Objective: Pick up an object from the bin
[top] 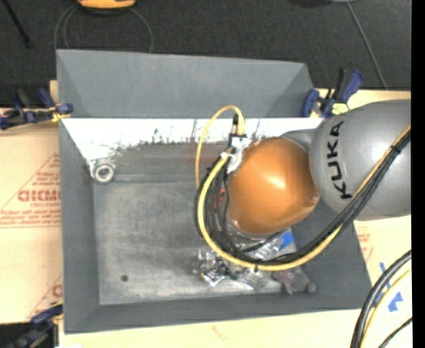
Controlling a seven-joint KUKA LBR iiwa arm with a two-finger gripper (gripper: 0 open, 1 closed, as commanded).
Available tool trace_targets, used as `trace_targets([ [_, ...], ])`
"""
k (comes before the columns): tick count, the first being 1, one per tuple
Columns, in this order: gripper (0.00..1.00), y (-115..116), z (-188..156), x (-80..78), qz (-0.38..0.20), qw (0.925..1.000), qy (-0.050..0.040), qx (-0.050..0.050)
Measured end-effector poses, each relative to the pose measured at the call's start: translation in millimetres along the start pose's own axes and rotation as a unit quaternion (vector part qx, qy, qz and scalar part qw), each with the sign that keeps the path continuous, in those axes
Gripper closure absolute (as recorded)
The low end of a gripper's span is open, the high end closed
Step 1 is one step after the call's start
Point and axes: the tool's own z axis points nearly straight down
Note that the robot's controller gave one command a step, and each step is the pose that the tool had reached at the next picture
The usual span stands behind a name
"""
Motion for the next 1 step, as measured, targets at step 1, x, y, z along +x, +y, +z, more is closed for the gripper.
trace_targets([
  [1,1.00,2.7,-108.2,3.3,0.004,1.0000,-0.0002,0.003],
])
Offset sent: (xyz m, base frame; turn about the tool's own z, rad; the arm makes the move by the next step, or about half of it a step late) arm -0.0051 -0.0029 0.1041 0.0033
